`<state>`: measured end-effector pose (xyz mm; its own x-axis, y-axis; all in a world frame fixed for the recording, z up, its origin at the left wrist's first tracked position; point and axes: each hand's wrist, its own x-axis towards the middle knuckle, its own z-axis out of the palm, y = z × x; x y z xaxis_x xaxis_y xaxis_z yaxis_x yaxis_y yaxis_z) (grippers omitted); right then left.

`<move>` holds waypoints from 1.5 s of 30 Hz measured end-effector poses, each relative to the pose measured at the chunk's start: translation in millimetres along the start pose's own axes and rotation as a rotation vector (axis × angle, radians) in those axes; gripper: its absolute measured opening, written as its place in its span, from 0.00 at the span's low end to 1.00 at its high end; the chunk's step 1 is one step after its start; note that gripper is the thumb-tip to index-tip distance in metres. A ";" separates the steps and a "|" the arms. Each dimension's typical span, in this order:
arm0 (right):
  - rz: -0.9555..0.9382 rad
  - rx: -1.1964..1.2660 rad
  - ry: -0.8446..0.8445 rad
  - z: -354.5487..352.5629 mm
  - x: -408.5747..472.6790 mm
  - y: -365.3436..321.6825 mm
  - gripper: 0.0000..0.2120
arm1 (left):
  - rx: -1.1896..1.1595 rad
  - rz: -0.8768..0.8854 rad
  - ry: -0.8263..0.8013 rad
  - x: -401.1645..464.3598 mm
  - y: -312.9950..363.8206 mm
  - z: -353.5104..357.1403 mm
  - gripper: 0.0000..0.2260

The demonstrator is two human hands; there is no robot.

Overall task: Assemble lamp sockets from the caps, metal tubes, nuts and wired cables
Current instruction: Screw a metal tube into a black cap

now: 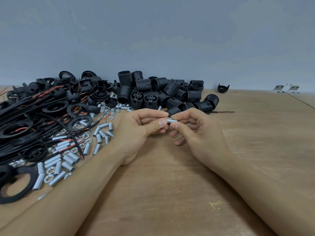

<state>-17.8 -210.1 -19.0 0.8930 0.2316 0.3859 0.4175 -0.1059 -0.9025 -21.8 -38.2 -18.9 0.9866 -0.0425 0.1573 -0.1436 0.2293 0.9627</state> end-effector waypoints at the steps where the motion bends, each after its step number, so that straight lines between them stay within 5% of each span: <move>1: -0.001 -0.002 0.004 0.1 -0.1 0.0 0.08 | 0.004 -0.003 0.003 0.2 0.0 0.0 0.12; 45: -0.007 -0.194 0.039 -3.0 -27.9 2.7 0.04 | 0.191 0.012 -0.026 -15.3 3.3 5.5 0.09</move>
<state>-41.0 -219.7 -31.6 0.8943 0.1958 0.4024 0.4448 -0.2900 -0.8474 -37.8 -42.1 -16.8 0.9828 -0.0665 0.1722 -0.1698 0.0409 0.9846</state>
